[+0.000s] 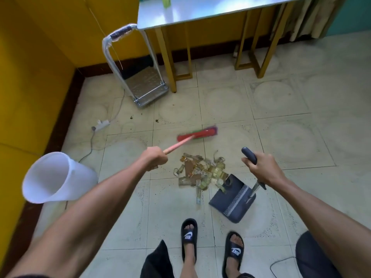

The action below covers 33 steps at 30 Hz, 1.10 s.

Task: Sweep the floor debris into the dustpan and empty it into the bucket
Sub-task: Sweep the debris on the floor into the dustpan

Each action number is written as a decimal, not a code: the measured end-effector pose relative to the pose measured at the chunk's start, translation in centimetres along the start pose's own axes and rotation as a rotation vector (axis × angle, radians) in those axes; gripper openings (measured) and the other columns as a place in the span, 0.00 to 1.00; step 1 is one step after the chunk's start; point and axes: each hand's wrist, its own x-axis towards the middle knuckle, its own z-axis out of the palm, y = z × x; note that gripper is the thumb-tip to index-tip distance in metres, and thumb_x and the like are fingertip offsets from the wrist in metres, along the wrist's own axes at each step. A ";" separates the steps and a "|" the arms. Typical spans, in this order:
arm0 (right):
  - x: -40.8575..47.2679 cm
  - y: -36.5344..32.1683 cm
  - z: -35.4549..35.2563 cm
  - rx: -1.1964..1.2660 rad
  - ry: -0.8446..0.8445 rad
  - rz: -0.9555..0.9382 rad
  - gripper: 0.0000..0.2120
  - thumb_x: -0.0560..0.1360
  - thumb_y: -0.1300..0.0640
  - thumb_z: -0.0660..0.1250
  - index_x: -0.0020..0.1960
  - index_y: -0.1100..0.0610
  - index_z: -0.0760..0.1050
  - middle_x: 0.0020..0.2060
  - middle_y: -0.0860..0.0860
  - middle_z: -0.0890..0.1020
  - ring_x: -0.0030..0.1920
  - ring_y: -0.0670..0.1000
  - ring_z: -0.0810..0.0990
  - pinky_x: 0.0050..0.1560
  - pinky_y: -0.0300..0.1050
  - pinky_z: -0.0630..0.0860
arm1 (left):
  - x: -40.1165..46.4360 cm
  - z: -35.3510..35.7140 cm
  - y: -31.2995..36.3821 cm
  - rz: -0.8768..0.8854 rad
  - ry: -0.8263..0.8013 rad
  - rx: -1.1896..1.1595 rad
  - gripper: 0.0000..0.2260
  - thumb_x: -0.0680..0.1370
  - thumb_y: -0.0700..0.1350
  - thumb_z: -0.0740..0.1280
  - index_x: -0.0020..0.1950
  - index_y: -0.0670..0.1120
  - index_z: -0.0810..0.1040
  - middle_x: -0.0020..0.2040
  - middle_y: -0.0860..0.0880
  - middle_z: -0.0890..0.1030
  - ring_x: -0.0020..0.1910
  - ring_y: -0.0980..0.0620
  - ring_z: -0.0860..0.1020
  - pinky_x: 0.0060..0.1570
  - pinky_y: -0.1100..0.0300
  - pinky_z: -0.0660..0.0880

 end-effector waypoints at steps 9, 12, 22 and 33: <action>1.6 1.3 0.6 0.024 -0.031 -0.051 0.16 0.76 0.46 0.67 0.34 0.53 0.70 0.26 0.53 0.75 0.26 0.51 0.73 0.28 0.47 0.72 | 3.2 9.1 5.3 -0.100 -0.032 -0.026 0.15 0.82 0.39 0.61 0.68 0.38 0.69 0.43 0.48 0.73 0.25 0.57 0.65 0.17 0.67 0.62; 2.4 1.5 0.8 0.034 -0.024 -0.067 0.17 0.76 0.47 0.67 0.33 0.54 0.70 0.26 0.53 0.74 0.25 0.50 0.71 0.28 0.45 0.69 | 2.0 11.6 6.1 -0.152 -0.249 -0.056 0.14 0.80 0.40 0.62 0.64 0.38 0.68 0.38 0.49 0.71 0.24 0.57 0.65 0.14 0.68 0.62; 2.4 -0.1 2.1 0.088 0.008 -0.079 0.13 0.77 0.51 0.68 0.36 0.54 0.72 0.25 0.48 0.73 0.22 0.44 0.71 0.21 0.32 0.62 | -2.6 9.1 12.0 0.091 -0.499 0.041 0.13 0.74 0.34 0.55 0.57 0.38 0.67 0.34 0.46 0.73 0.21 0.54 0.68 0.19 0.64 0.66; 2.5 -1.2 2.6 0.079 0.050 -0.038 0.18 0.77 0.46 0.66 0.37 0.59 0.76 0.28 0.54 0.76 0.29 0.53 0.73 0.28 0.45 0.69 | -4.7 5.5 11.0 0.181 -0.677 -0.147 0.08 0.77 0.37 0.55 0.50 0.47 0.71 0.33 0.47 0.73 0.22 0.55 0.67 0.18 0.65 0.66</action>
